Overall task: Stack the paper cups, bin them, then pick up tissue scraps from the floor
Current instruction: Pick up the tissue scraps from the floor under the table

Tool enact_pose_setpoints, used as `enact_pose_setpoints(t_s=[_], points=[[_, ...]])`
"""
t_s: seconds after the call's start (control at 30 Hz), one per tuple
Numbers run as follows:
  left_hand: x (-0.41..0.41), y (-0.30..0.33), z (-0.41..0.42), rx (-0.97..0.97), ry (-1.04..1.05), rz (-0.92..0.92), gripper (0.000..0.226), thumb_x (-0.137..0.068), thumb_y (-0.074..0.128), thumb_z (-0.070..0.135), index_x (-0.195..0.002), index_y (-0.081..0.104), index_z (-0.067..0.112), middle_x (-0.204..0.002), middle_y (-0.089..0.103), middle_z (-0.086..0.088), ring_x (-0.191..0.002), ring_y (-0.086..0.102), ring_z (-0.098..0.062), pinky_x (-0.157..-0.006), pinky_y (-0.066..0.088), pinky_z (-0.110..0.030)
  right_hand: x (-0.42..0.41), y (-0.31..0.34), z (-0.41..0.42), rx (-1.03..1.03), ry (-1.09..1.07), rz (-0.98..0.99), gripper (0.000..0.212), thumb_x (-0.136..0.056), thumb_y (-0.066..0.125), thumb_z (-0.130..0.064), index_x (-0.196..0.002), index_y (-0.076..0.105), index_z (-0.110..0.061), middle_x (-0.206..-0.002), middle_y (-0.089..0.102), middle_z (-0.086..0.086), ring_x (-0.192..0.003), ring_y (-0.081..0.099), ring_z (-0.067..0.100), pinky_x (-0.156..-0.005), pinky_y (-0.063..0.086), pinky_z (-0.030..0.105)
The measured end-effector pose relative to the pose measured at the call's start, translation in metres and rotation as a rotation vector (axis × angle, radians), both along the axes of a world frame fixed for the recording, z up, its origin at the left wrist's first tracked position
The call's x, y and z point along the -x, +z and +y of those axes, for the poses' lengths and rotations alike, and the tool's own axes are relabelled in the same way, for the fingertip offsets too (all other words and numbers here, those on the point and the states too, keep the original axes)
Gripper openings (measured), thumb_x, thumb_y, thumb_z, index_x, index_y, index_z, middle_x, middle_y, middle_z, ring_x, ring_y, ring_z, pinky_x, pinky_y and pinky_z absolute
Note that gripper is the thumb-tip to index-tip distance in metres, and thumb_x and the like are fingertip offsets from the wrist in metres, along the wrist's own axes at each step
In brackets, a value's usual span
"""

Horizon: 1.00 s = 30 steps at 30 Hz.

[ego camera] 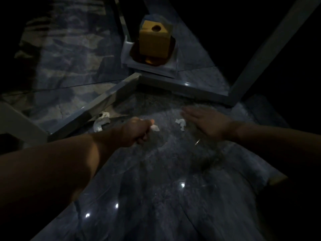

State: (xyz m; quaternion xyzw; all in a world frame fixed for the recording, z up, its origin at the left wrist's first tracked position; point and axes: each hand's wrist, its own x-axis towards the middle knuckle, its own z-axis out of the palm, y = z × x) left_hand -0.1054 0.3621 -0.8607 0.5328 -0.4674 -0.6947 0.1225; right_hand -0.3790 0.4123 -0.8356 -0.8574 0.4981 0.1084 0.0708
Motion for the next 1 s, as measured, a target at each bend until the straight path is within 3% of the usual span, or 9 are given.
enact_pose_setpoints(t_s=[0.07, 0.2, 0.33, 0.53, 0.73, 0.87, 0.93, 1.0], points=[[-0.005, -0.004, -0.002, 0.012, -0.061, -0.038, 0.038, -0.103, 0.047, 0.027, -0.093, 0.063, -0.006, -0.065, 0.049, -0.012, -0.031, 0.039, -0.007, -0.03, 0.024, -0.011, 0.019, 0.0, -0.007, 0.007, -0.113, 0.074, 0.065, -0.096, 0.039, -0.02, -0.153, 0.008, -0.015, -0.163, 0.0, 0.01, -0.15, 0.009, 0.024, -0.121, 0.014, 0.037], [-0.01, -0.005, -0.003, 0.055, -0.176, -0.124, 0.019, -0.095, 0.06, 0.011, -0.079, 0.069, 0.005, -0.056, 0.059, -0.004, -0.037, 0.046, -0.007, -0.041, 0.03, -0.018, 0.032, -0.01, -0.013, -0.062, -0.173, 0.172, 0.069, -0.096, 0.041, -0.021, -0.153, 0.003, -0.021, -0.164, -0.002, 0.006, -0.15, 0.01, 0.023, -0.12, 0.018, 0.038], [-0.01, -0.006, -0.005, 0.049, -0.091, -0.115, 0.021, -0.098, 0.05, -0.004, -0.095, 0.068, 0.004, -0.066, 0.065, -0.006, -0.041, 0.051, -0.009, -0.035, 0.036, -0.016, 0.02, -0.026, -0.015, -0.195, -0.167, 0.176, 0.077, -0.094, 0.047, -0.037, -0.152, -0.003, -0.034, -0.164, -0.005, 0.002, -0.149, 0.011, 0.026, -0.117, 0.02, 0.042], [-0.023, -0.006, -0.004, -0.021, -0.008, -0.06, 0.031, -0.104, 0.046, 0.026, -0.085, 0.06, 0.006, -0.044, 0.04, 0.001, -0.028, 0.032, -0.005, -0.031, 0.024, -0.01, -0.009, -0.049, -0.023, -0.363, -0.15, 0.205, 0.084, -0.09, 0.054, -0.039, -0.149, -0.005, -0.044, -0.163, -0.007, 0.012, -0.148, 0.007, 0.035, -0.117, 0.022, 0.051], [-0.035, -0.006, -0.005, -0.119, 0.045, -0.052, 0.044, -0.104, 0.039, 0.041, -0.089, 0.057, 0.005, -0.037, 0.035, 0.008, -0.028, 0.03, -0.004, -0.029, 0.024, -0.013, -0.019, -0.054, -0.027, -0.433, -0.196, 0.207, 0.093, -0.088, 0.06, -0.03, -0.153, -0.006, -0.02, -0.163, -0.003, 0.014, -0.148, 0.012, 0.03, -0.117, 0.026, 0.042], [-0.04, -0.005, -0.011, -0.116, 0.061, -0.127, 0.043, -0.103, 0.04, 0.043, -0.091, 0.056, 0.006, -0.036, 0.034, 0.008, -0.028, 0.029, -0.006, -0.029, 0.024, -0.014, -0.012, -0.05, -0.024, -0.248, -0.159, 0.109, 0.066, -0.093, 0.049, -0.033, -0.149, 0.022, -0.013, -0.15, 0.035, 0.013, -0.127, 0.046, 0.03, -0.102, 0.043, 0.037], [-0.044, -0.005, -0.013, -0.109, 0.058, -0.154, 0.042, -0.103, 0.041, 0.043, -0.091, 0.057, 0.007, -0.036, 0.035, 0.009, -0.028, 0.03, -0.006, -0.028, 0.024, -0.016, -0.009, -0.047, -0.022, -0.163, -0.139, 0.022, 0.046, -0.093, 0.045, -0.033, -0.135, 0.042, -0.013, -0.132, 0.05, 0.012, -0.112, 0.054, 0.028, -0.093, 0.047, 0.036], [-0.048, -0.004, -0.013, -0.116, 0.062, -0.165, 0.041, -0.103, 0.041, 0.043, -0.091, 0.057, 0.007, -0.036, 0.036, 0.008, -0.028, 0.032, -0.006, -0.028, 0.024, -0.017, -0.005, -0.044, -0.021, -0.092, -0.106, -0.042, 0.03, -0.089, 0.05, -0.033, -0.112, 0.051, -0.014, -0.115, 0.057, 0.011, -0.099, 0.056, 0.026, -0.08, 0.044, 0.031]])
